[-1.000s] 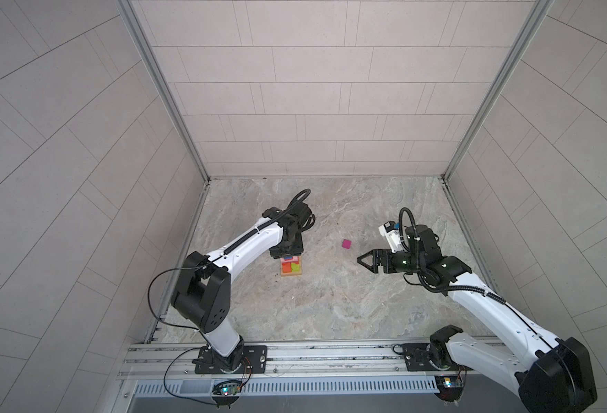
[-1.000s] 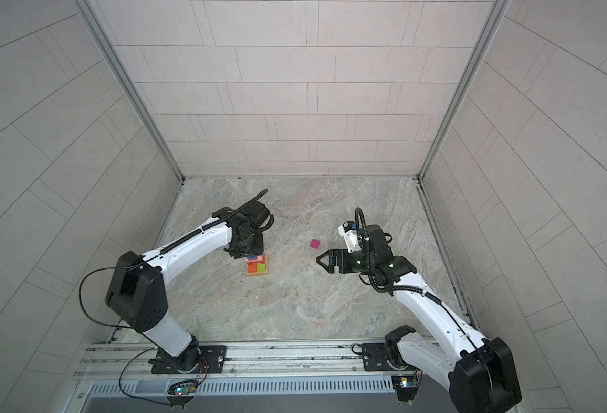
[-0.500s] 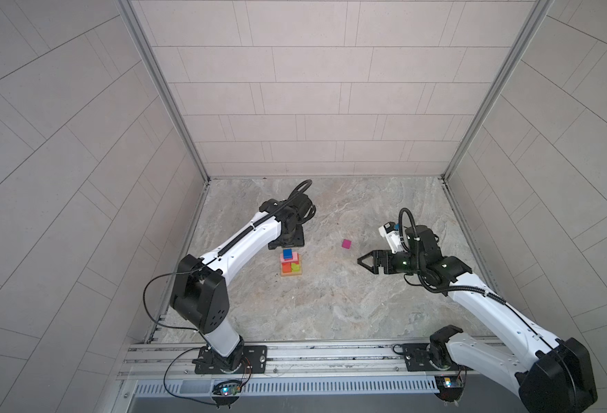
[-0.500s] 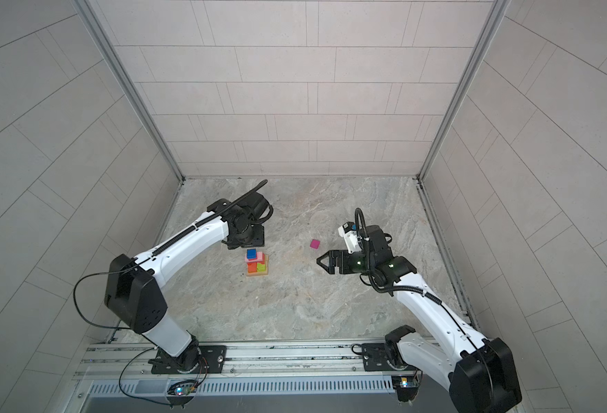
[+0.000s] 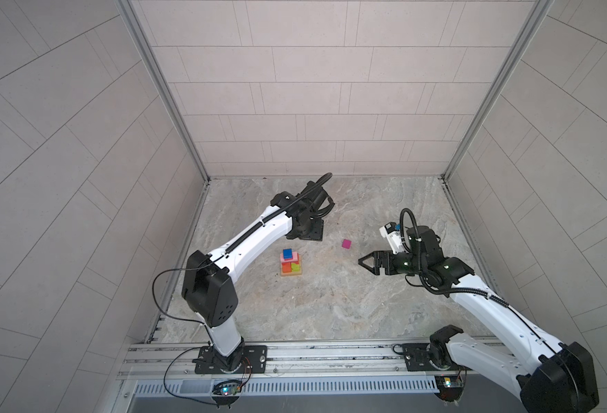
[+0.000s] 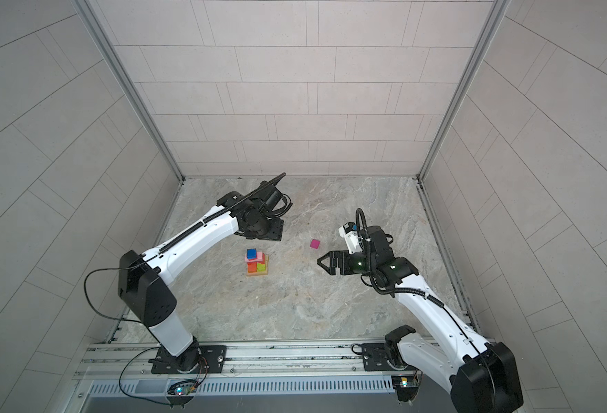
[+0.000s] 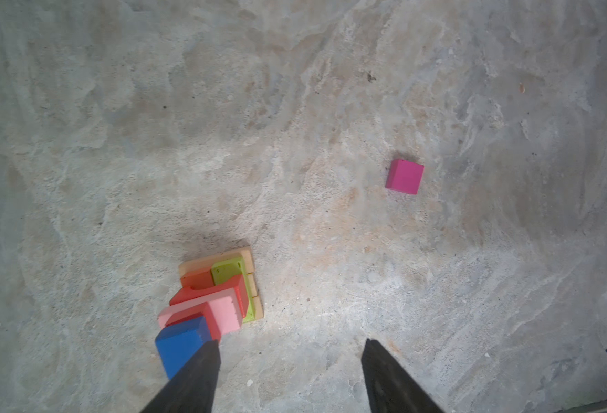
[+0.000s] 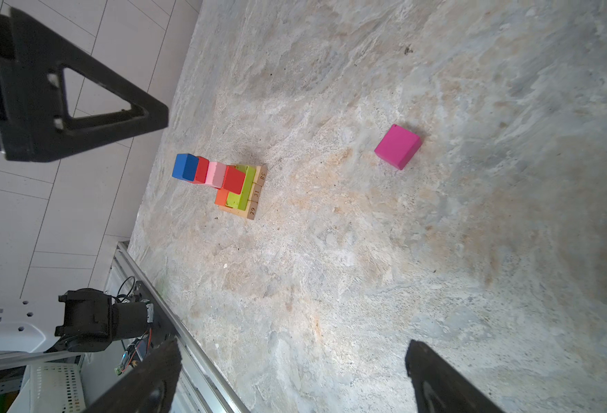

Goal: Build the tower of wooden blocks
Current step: 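Move the left gripper over the loose magenta cube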

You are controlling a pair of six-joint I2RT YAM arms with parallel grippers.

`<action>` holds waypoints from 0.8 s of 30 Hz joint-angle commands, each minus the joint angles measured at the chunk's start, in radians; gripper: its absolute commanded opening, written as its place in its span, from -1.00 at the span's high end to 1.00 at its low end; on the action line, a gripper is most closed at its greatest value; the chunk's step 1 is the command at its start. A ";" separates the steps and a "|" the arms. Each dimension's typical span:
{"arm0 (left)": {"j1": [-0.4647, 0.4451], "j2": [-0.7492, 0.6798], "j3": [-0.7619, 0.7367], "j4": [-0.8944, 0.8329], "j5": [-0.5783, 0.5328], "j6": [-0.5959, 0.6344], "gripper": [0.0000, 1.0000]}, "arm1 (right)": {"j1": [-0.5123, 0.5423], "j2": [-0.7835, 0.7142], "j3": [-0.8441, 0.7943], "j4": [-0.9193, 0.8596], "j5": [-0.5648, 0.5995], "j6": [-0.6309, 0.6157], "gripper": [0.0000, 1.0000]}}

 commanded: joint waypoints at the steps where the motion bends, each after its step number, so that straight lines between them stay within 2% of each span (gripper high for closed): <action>1: -0.023 0.055 0.038 0.049 0.064 0.043 -0.40 | 0.006 -0.032 0.028 -0.020 -0.006 -0.023 -0.98; 7: -0.075 0.166 0.113 0.098 0.090 0.068 -0.40 | 0.006 -0.062 0.036 -0.056 -0.004 -0.042 -0.99; 13: -0.111 0.302 0.229 0.092 0.045 0.104 -0.40 | 0.006 -0.082 0.040 -0.116 0.021 -0.054 -0.99; 24: -0.113 0.523 0.437 0.047 -0.021 0.145 -0.41 | 0.006 -0.113 0.059 -0.181 0.043 -0.059 -0.99</action>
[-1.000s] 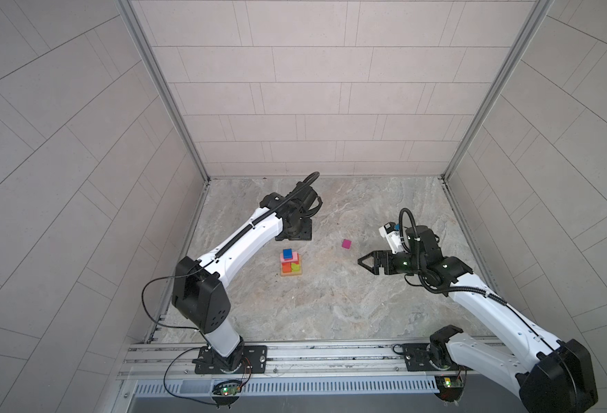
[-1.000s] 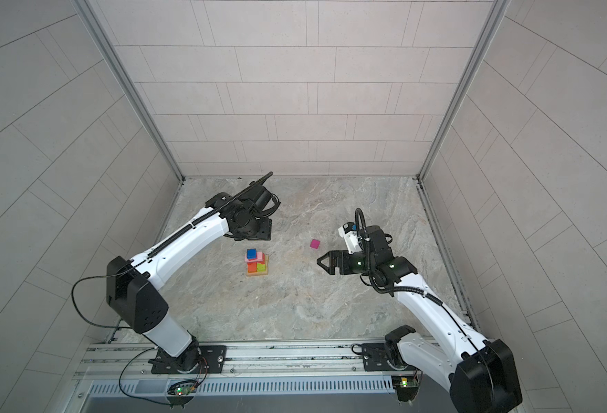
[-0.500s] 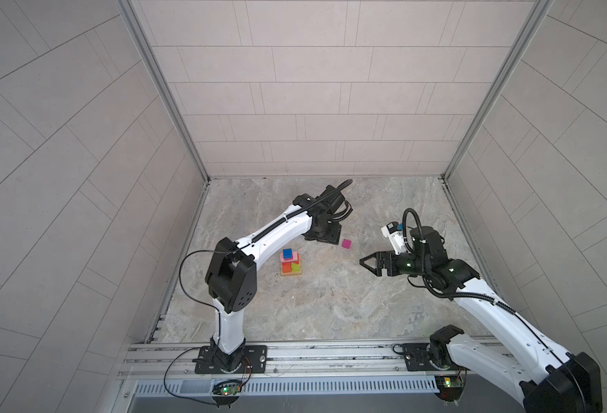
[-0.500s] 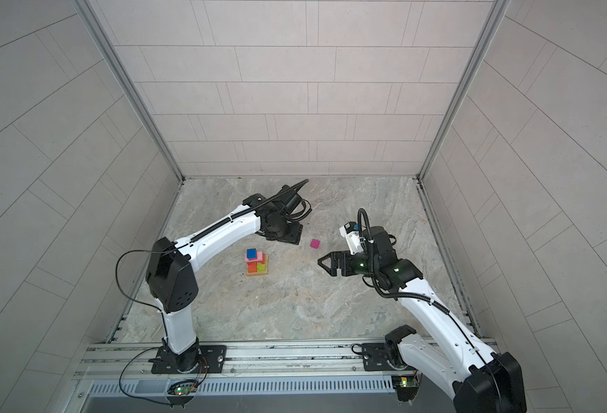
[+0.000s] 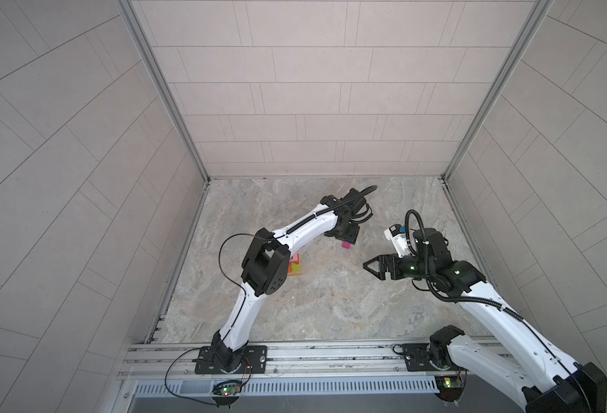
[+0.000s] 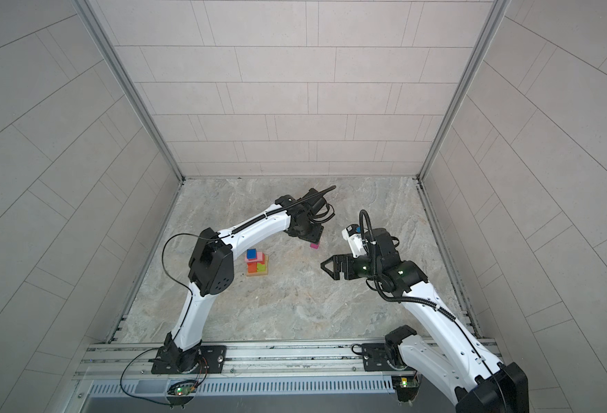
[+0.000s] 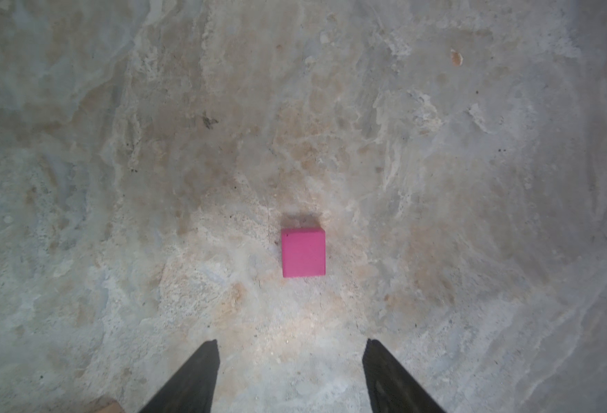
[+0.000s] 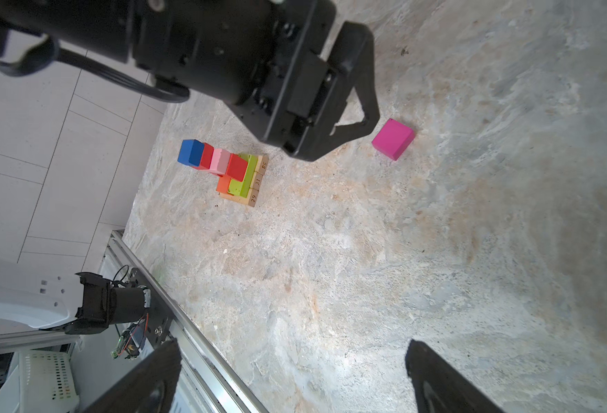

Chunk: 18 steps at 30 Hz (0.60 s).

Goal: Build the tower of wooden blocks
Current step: 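Move the left gripper over the loose magenta cube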

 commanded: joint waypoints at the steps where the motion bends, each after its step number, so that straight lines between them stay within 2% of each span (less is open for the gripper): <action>1: 0.002 0.048 0.065 -0.042 -0.035 0.018 -0.40 | 0.004 -0.023 0.022 -0.040 0.019 -0.013 -0.99; 6: 0.002 0.124 0.119 -0.044 -0.036 0.000 -0.25 | 0.004 -0.023 0.023 -0.042 0.019 -0.010 -0.99; 18: -0.008 0.184 0.128 -0.010 -0.010 -0.033 -0.12 | 0.005 -0.020 0.018 -0.040 0.022 -0.001 -0.99</action>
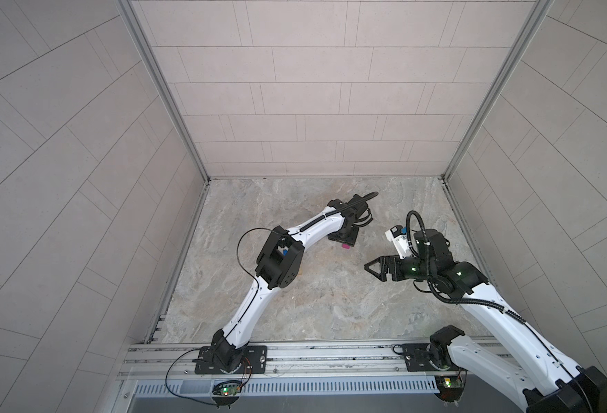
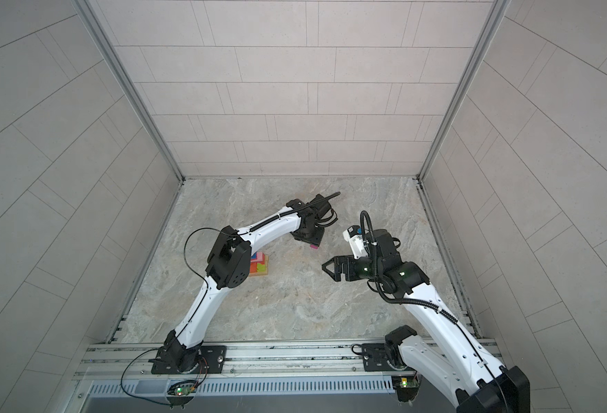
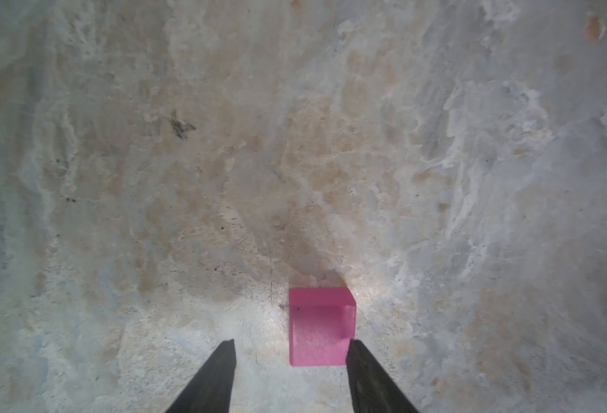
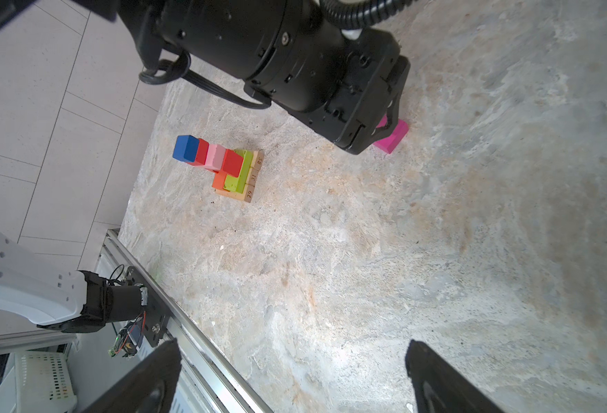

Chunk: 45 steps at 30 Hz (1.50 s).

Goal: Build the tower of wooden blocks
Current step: 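Move the left gripper over the loose magenta cube, then close the left gripper on the magenta cube and lift it, then carry the magenta cube with the left gripper over the stack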

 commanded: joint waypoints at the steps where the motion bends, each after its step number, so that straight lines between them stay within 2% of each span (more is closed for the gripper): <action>1: -0.008 0.019 0.028 -0.001 0.000 -0.014 -0.11 | 0.004 -0.010 0.015 -0.014 0.010 0.001 -0.99; 18: -0.016 0.061 0.029 0.021 0.030 -0.041 0.07 | 0.004 -0.020 0.005 -0.020 0.014 0.000 -0.99; 27: -0.016 0.045 0.030 0.008 0.016 -0.047 0.41 | 0.004 -0.020 0.003 -0.013 0.014 0.003 -0.98; 30: -0.016 0.031 0.033 -0.006 0.012 -0.047 0.46 | 0.004 -0.018 0.003 -0.012 0.014 0.004 -0.98; 35: -0.012 -0.023 0.038 -0.056 -0.013 -0.043 0.56 | 0.004 -0.019 0.008 -0.021 0.018 -0.001 -0.99; 45: 0.027 -0.218 -0.039 -0.080 -0.025 -0.028 0.58 | 0.004 -0.012 0.008 -0.005 0.020 0.006 -0.99</action>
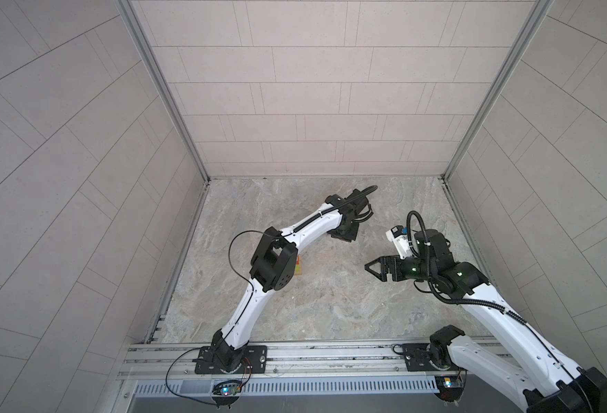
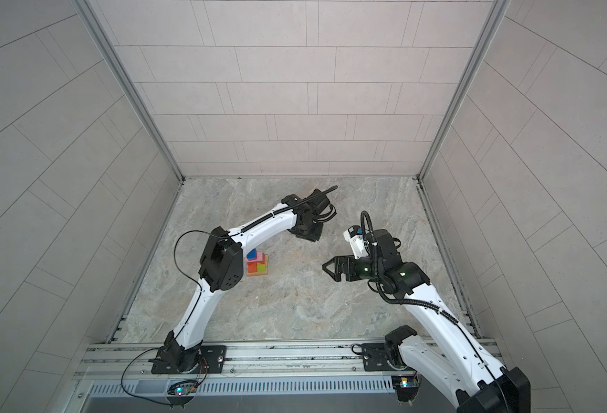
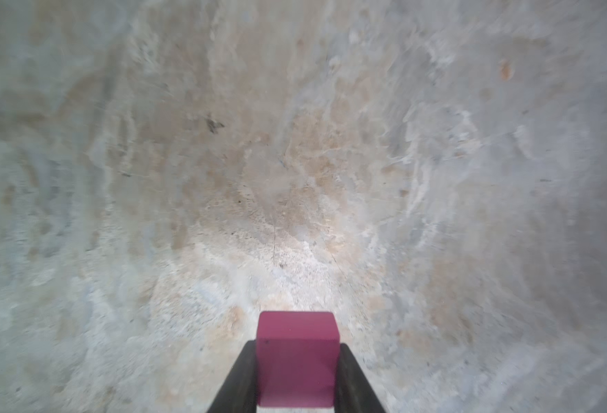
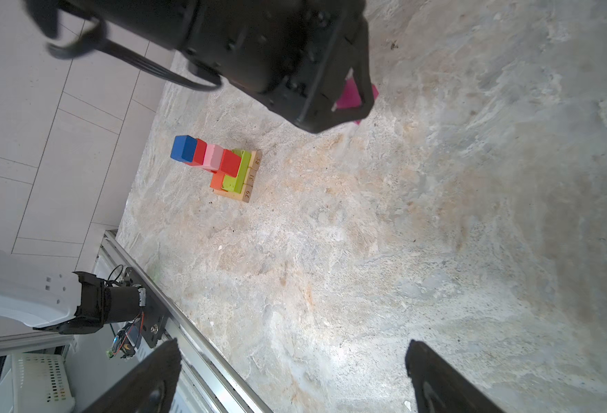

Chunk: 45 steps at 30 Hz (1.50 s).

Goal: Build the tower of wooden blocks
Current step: 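Carry the magenta cube with the left gripper over the stack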

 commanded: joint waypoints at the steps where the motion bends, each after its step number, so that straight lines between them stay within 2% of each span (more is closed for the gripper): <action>1: 0.022 -0.103 -0.025 -0.036 -0.017 0.015 0.59 | 0.004 -0.004 0.009 0.003 0.013 0.005 -0.99; 16: 0.111 -0.394 -0.222 -0.072 -0.002 0.005 0.61 | 0.005 0.061 -0.013 0.127 -0.004 0.052 -0.99; 22: 0.143 -0.503 -0.336 -0.091 0.016 -0.006 0.62 | 0.012 0.099 -0.002 0.164 -0.007 0.062 -0.98; 27: 0.164 -0.593 -0.461 -0.101 -0.014 -0.052 0.64 | 0.014 0.100 -0.020 0.185 -0.006 0.065 -0.98; 31: 0.185 -0.637 -0.543 -0.101 -0.002 -0.085 0.70 | 0.017 0.114 -0.021 0.190 -0.013 0.067 -0.98; 39: 0.195 -0.716 -0.615 -0.131 -0.061 -0.140 0.74 | 0.034 0.119 -0.034 0.219 -0.004 0.088 -0.98; 45: 0.209 -0.755 -0.679 -0.116 -0.034 -0.160 0.73 | 0.045 0.118 -0.032 0.216 0.005 0.090 -0.98</action>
